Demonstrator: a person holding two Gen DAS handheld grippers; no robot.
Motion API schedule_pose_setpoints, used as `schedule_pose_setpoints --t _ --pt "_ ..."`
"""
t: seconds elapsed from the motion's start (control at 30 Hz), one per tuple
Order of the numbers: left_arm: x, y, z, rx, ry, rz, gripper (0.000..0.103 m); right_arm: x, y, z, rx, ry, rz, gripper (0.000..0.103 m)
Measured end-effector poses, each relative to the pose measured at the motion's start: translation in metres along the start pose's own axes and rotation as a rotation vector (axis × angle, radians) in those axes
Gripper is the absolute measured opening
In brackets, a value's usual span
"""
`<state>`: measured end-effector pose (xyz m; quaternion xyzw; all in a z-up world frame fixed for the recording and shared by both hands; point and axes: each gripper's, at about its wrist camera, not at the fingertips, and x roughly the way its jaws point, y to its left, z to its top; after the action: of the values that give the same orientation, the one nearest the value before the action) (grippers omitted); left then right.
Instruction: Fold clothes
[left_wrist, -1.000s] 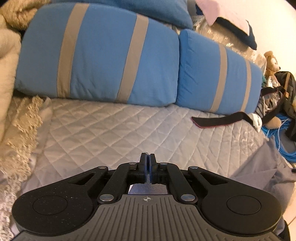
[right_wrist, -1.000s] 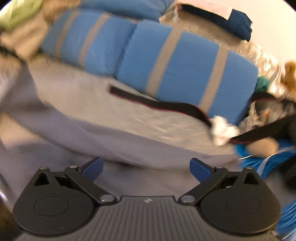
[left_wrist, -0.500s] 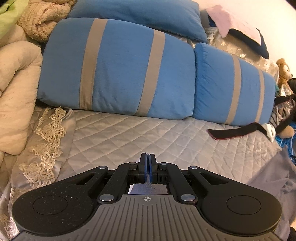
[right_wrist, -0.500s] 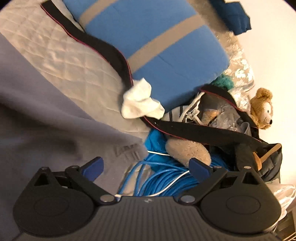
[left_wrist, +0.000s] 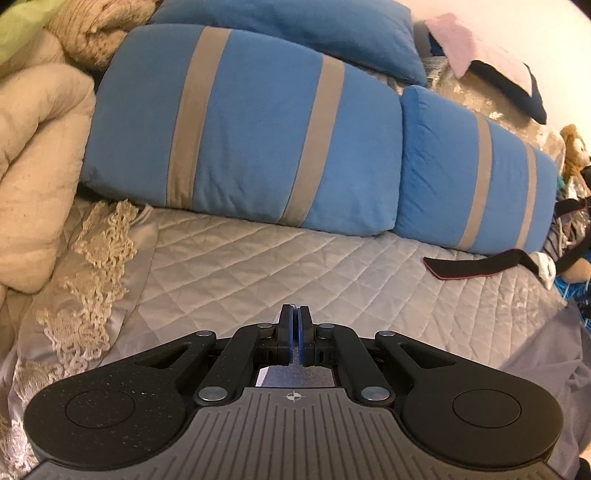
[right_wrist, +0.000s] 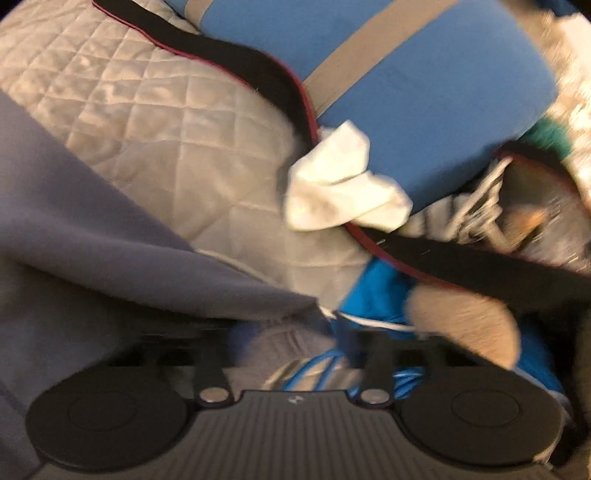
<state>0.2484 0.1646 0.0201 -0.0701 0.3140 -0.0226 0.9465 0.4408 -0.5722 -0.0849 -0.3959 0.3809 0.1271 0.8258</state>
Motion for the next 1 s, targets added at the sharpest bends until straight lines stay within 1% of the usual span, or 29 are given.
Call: schedule_pose_setpoints --t 0.07,0.2,0.3,0.47,0.53,0.7,0.83,1.0 --pt "-0.001 0.005 0.0 -0.013 -0.003 0.021 0.002 -0.004 -0.001 -0.002 0.028 -0.008 -0.012 0.0" --pt "-0.009 0.023 0.004 -0.092 -0.027 0.094 0.001 -0.019 -0.013 -0.01 0.165 -0.039 -0.061 0.0" --pt "-0.018 0.038 0.014 -0.122 -0.056 0.14 0.001 -0.032 -0.017 -0.016 0.212 -0.053 -0.097 0.0" --pt "-0.017 0.053 0.034 -0.129 -0.101 0.154 0.001 -0.037 -0.022 -0.012 0.264 -0.054 -0.142 0.0" --pt "-0.009 0.052 0.04 -0.105 -0.11 0.167 0.001 -0.036 -0.021 -0.007 0.281 -0.052 -0.157 0.0" --pt "0.02 0.053 0.048 -0.097 -0.094 0.18 0.001 -0.028 -0.023 0.005 0.293 -0.035 -0.182 0.0" --pt "0.051 0.054 0.053 -0.073 -0.068 0.195 0.001 -0.021 -0.022 0.011 0.303 -0.021 -0.192 0.0" --pt "0.098 0.062 0.053 -0.069 -0.022 0.211 0.002 -0.013 -0.02 0.012 0.318 0.008 -0.195 0.0"
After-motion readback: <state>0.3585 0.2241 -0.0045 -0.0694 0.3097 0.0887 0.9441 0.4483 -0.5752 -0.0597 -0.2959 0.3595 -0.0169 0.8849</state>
